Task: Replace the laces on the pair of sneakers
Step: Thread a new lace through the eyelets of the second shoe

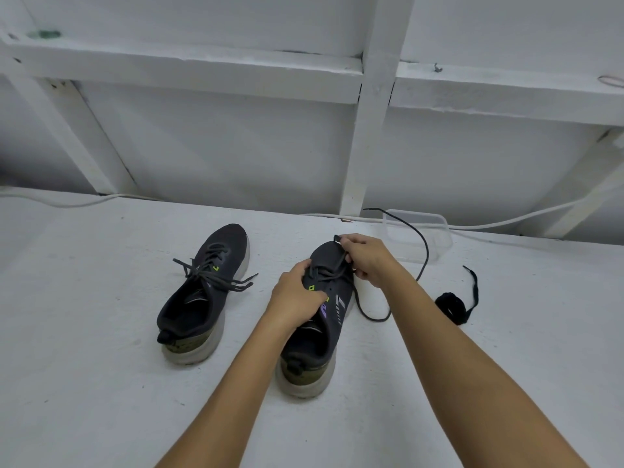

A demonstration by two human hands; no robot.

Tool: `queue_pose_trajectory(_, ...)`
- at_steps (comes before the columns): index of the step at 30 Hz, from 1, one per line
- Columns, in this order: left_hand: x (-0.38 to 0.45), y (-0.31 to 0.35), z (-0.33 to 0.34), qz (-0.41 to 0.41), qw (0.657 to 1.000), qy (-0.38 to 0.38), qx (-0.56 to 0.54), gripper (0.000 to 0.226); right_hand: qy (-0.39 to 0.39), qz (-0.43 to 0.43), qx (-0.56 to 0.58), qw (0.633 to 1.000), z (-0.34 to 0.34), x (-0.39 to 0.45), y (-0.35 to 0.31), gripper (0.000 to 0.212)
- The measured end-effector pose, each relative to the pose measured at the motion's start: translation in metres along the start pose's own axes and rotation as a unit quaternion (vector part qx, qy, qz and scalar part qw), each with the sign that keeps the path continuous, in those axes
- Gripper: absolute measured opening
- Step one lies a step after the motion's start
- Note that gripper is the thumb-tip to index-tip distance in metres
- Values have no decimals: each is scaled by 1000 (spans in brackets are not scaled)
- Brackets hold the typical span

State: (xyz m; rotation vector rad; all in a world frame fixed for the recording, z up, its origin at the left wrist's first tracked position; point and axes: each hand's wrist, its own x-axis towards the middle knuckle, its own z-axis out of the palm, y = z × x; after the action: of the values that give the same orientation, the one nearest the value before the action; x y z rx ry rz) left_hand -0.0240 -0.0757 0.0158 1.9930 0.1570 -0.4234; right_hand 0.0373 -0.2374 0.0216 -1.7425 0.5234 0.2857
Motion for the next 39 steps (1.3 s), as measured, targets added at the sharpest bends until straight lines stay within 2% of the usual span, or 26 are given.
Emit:
queue_pose_trajectory(3, 0, 1, 0, -3, 1000, 6, 1, 58, -54, -77, -25, 995, 0, -1, -3, 23)
queue_pose_trajectory(7, 1, 0, 0, -42, 999, 21, -3, 27, -130, -124, -44, 983, -6, -9, -11, 21)
queue_pose_trajectory(10, 2, -2, 0, -61, 998, 28, -4, 16, -57, -158, -129, 977, -14, -19, -17, 21)
queue_pose_trajectory(12, 2, -2, 1, -62, 997, 37, -6, 14, 10, -158, -206, 966, -18, -25, -15, 35)
queue_pose_trajectory(14, 3, -3, 4, -59, 997, 50, 0, 9, 20, -152, -279, 948, -21, -29, -11, 44)
queue_pose_trajectory(16, 4, -5, 6, -55, 996, 62, 9, 14, -35, -124, -338, 932, -22, -36, -7, 46)
queue_pose_trajectory(18, 4, -5, 7, -56, 996, 69, 16, 18, -98, -86, -389, 912, -22, -43, -4, 36)
queue_pose_trajectory(20, 5, -6, 7, -61, 996, 67, 15, 17, -125, -94, -428, 890, -23, -46, -4, 23)
queue_pose_trajectory(22, 5, -6, 7, -64, 995, 70, 12, 10, -120, -145, -386, 903, -23, -48, -9, 17)
queue_pose_trajectory(25, 5, -8, 7, -64, 995, 70, 16, 10, -103, -222, -110, 963, -26, -54, -25, 19)
queue_pose_trajectory(27, 5, -8, 6, -68, 996, 63, 4, 14, -80, -219, 78, 969, -32, -56, -35, 22)
queue_pose_trajectory(28, 5, -8, 5, -69, 996, 57, 2, 15, -66, -201, 117, 970, -35, -57, -38, 23)
queue_pose_trajectory(29, 4, -7, 4, -66, 996, 53, 3, 16, -48, -182, 99, 977, -37, -58, -41, 25)
queue_pose_trajectory(31, 3, -7, 3, -46, 998, 45, -4, 27, -17, -145, -58, 987, -37, -59, -38, 36)
queue_pose_trajectory(33, 0, -8, 3, -19, 998, 44, -32, 48, -28, -111, -198, 974, -33, -61, -26, 51)
queue_pose_trajectory(34, -1, -7, 3, -10, 998, 51, -45, 45, -49, -95, -233, 967, -31, -61, -19, 55)
queue_pose_trajectory(37, -5, -7, 2, -1, 997, 57, -59, 36, -92, -98, -246, 960, -18, -59, 0, 41)
queue_pose_trajectory(39, -4, -8, 1, -8, 998, 45, -44, 47, -55, -139, -198, 969, -8, -54, 9, 30)
